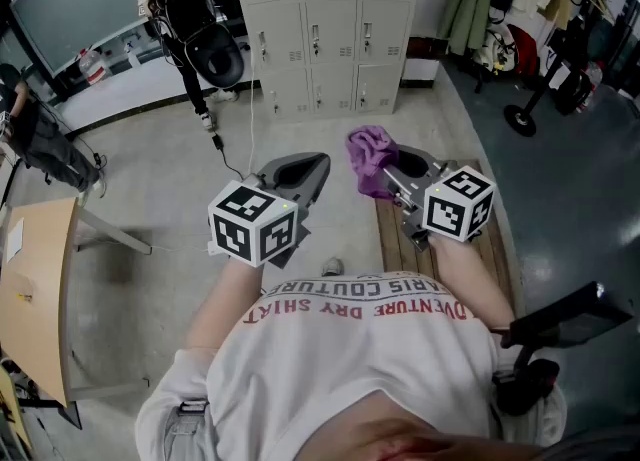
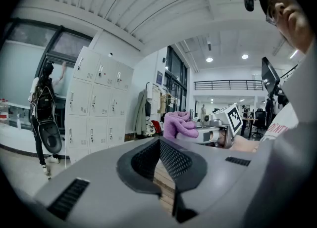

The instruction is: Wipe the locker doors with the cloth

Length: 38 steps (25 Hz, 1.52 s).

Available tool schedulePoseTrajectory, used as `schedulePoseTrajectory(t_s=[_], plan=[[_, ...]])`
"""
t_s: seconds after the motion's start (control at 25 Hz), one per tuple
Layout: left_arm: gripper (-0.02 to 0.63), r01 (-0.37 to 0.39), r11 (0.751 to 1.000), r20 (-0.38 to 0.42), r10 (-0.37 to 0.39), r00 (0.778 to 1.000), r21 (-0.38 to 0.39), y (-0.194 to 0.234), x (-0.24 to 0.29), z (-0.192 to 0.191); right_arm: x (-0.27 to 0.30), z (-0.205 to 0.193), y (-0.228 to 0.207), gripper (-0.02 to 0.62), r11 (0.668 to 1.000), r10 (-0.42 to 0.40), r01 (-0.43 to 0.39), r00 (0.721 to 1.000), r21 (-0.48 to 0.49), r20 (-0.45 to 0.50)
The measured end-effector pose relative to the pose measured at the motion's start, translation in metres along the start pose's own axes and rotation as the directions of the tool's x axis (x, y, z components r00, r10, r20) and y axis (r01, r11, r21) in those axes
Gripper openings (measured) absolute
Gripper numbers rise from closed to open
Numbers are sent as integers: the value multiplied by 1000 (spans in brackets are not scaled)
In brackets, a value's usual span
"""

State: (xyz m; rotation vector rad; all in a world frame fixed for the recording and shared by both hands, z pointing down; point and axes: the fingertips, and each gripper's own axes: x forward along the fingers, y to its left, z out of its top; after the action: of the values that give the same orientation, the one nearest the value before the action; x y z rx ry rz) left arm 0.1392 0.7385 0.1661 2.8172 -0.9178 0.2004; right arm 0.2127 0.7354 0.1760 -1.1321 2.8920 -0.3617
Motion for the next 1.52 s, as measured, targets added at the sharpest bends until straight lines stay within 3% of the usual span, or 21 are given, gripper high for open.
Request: schedulePoseTrajectory(t_s=[0.88,1.16,1.52], plan=[[-2,3,1000,-30,-4,1000,-14,-4,11,-10,-6,-6,-9,49,999,-5,4,1000,36,8],[0,-57,998,-35,55,998,-39,39,21,-13,36,-17,-27,49,996,56,-54,998,65,-26],[-2,-117,989,-65,111,992,-96,160,50,-41,145,-34,-91,49,992,78,-75,996,97,-36]])
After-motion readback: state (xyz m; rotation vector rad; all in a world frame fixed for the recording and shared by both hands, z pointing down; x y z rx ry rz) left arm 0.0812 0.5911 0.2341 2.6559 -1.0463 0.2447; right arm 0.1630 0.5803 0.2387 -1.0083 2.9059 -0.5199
